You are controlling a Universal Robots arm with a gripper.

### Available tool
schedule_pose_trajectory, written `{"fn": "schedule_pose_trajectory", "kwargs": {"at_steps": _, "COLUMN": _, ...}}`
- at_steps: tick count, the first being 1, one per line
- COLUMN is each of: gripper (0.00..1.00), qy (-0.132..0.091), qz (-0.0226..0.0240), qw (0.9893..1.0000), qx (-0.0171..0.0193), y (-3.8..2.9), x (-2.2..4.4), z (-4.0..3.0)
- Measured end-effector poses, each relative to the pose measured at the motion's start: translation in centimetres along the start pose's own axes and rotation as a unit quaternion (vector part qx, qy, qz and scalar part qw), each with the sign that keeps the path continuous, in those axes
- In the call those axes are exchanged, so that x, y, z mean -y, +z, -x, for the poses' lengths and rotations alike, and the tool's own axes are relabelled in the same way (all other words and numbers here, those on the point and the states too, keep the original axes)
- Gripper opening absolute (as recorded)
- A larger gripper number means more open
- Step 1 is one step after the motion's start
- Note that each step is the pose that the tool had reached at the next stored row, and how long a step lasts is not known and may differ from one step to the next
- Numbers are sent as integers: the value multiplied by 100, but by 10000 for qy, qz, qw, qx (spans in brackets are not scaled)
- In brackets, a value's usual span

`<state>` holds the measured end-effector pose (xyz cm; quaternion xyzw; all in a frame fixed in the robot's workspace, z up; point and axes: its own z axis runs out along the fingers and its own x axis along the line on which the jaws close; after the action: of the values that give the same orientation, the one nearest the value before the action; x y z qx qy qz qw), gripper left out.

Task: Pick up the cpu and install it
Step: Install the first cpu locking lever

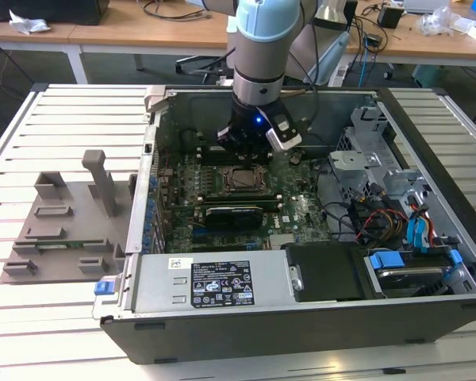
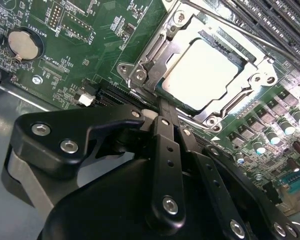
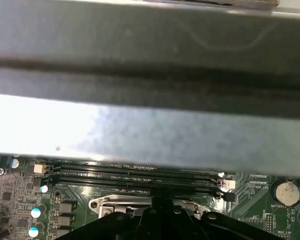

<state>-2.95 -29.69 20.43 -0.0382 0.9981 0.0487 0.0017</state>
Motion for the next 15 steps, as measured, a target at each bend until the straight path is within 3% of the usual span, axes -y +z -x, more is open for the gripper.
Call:
{"fn": "schedule_pose_trajectory", "kwargs": {"at_steps": 5, "gripper": 11, "qy": 0, "qz": -25, "qw": 10000, "qx": -3, "y": 4, "x": 1, "z": 3}}
{"fn": "schedule_pose_trajectory", "kwargs": {"at_steps": 7, "gripper": 11, "qy": -1, "qz": -69, "qw": 10000, "qx": -5, "y": 6, "x": -2, "z": 7}}
{"fn": "schedule_pose_trajectory", "kwargs": {"at_steps": 9, "gripper": 11, "qy": -1, "qz": -158, "qw": 9999, "qx": -13, "y": 6, "x": -13, "z": 12}}
{"fn": "schedule_pose_trajectory", "kwargs": {"at_steps": 10, "gripper": 11, "qy": -1, "qz": -302, "qw": 9995, "qx": -25, "y": 13, "x": -82, "z": 35}}
{"fn": "schedule_pose_trajectory", "kwargs": {"at_steps": 11, "gripper": 11, "qy": -1, "qz": -429, "qw": 9991, "qx": -37, "y": 20, "x": -113, "z": 60}}
{"fn": "schedule_pose_trajectory", "kwargs": {"at_steps": 12, "gripper": 11, "qy": 0, "qz": -588, "qw": 9983, "qx": -49, "y": 20, "x": -112, "z": 66}}
{"fn": "schedule_pose_trajectory", "kwargs": {"at_steps": 15, "gripper": 11, "qy": 0, "qz": -602, "qw": 9982, "qx": -53, "y": 22, "x": -127, "z": 86}}
